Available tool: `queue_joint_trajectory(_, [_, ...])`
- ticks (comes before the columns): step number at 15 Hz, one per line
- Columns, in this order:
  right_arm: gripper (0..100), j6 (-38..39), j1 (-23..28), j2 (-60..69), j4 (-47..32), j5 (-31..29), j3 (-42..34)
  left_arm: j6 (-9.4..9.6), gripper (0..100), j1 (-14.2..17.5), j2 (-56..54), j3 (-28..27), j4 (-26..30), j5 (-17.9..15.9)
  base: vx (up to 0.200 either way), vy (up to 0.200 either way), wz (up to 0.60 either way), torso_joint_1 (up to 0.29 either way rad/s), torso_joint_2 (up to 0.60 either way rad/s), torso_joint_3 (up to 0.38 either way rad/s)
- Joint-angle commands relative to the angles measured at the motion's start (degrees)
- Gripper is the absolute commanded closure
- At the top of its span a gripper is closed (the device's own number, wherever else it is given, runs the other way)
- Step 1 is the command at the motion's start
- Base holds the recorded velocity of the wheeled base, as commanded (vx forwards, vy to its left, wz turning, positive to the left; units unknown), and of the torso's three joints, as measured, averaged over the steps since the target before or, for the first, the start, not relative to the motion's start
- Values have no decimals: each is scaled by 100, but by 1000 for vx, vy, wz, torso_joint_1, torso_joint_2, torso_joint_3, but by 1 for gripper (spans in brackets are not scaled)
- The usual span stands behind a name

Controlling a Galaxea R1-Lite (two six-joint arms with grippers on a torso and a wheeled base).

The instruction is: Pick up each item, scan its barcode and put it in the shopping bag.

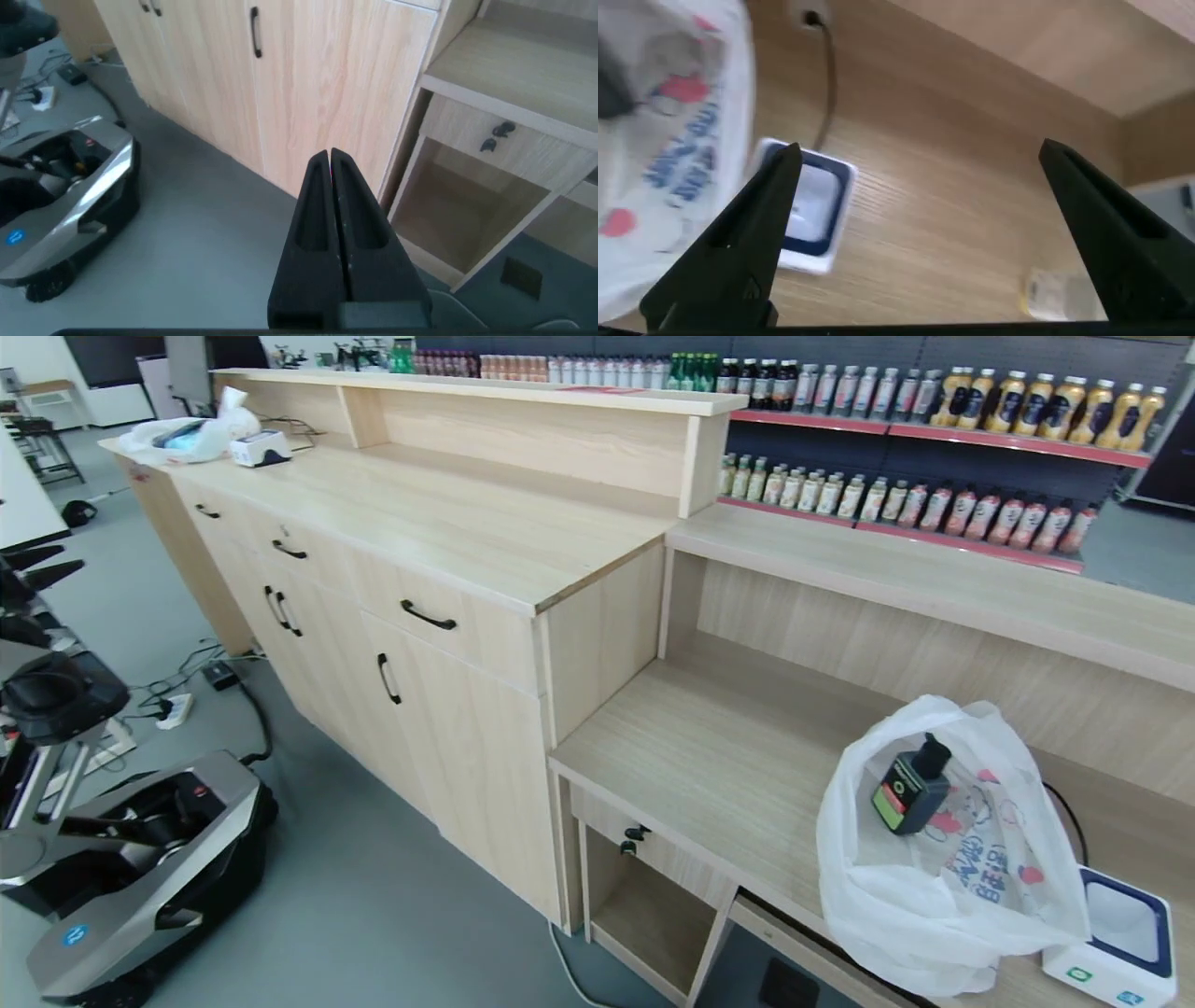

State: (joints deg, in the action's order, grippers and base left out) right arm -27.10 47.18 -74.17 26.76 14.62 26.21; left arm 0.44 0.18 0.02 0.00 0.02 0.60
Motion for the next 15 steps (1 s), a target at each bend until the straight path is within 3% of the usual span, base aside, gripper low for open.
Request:
queue_joint_trajectory(1, [0, -6, 573, 60, -30, -240, -63, 0, 100, 8, -2, 0, -2, 2, 0, 0, -600, 12, 2, 2])
queue_joint_trajectory(3, [0, -6, 942, -230, -83, -468, -72, 0, 100, 8, -2, 0, -2, 2, 0, 0, -600, 5, 5, 2])
queue_joint_trajectory(7, [0, 73, 1012, -863, 427, -468, -81, 0, 100, 8, -2, 0, -2, 2, 0, 0, -600, 2, 0, -2])
queue_joint_trajectory(9, [0, 847, 1012, -1197, 717, -389, -37, 0, 100, 8, -2, 0, -2, 2, 0, 0, 0, 0, 0, 0])
queue_joint_trajectory(11, [0, 1339, 1012, -1601, 796, 94, -19, 0, 100, 8, -2, 0, -2, 2, 0, 0, 0, 0, 0, 0])
queue_joint_trajectory(15, [0, 1277, 1012, -2392, 1332, 1052, 77, 0, 100, 8, -2, 0, -2, 2, 0, 0, 0, 0, 0, 0])
